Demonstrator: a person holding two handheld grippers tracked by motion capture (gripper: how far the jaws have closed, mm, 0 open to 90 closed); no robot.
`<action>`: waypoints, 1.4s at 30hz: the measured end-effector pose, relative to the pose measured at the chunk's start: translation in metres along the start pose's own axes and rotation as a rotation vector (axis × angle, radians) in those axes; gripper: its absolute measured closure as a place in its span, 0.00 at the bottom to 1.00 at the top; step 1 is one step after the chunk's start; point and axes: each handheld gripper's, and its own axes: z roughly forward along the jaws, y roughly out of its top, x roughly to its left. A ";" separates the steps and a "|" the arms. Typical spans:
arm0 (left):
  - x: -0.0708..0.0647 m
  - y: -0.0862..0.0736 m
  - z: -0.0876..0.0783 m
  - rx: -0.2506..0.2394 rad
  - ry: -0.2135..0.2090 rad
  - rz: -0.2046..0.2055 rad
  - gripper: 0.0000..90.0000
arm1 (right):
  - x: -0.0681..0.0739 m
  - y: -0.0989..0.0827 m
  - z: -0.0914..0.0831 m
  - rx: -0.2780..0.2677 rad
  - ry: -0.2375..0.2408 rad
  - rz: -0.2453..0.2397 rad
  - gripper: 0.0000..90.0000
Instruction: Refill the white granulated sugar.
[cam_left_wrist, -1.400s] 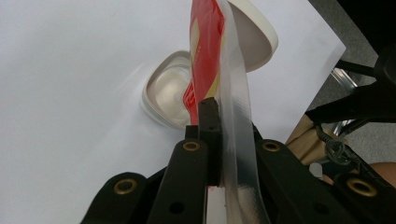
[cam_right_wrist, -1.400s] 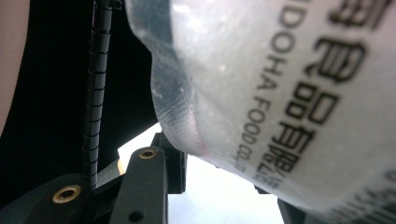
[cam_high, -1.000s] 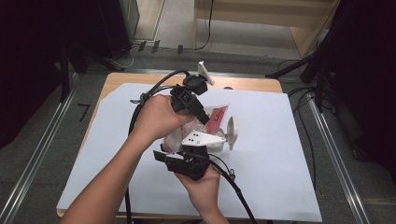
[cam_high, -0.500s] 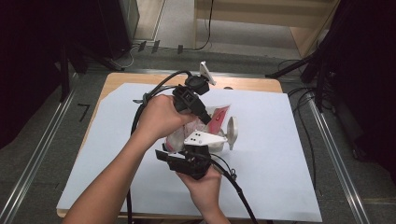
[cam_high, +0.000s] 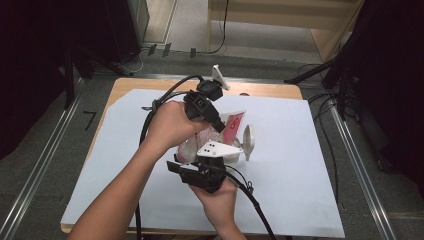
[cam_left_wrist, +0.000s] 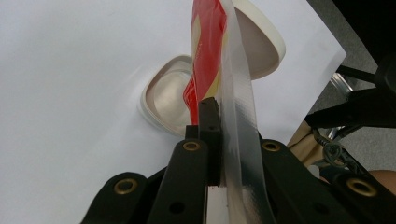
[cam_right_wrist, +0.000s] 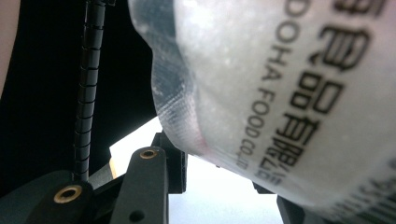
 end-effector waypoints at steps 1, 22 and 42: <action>0.000 0.000 0.000 0.002 0.000 -0.002 0.97 | 0.000 0.000 0.000 0.000 0.000 -0.001 0.72; -0.005 -0.001 -0.010 -0.008 0.020 0.000 0.97 | 0.008 0.008 0.000 -0.007 0.034 0.022 0.71; -0.005 0.001 -0.011 -0.001 0.029 0.002 0.97 | 0.007 0.010 0.003 -0.014 0.037 0.021 0.71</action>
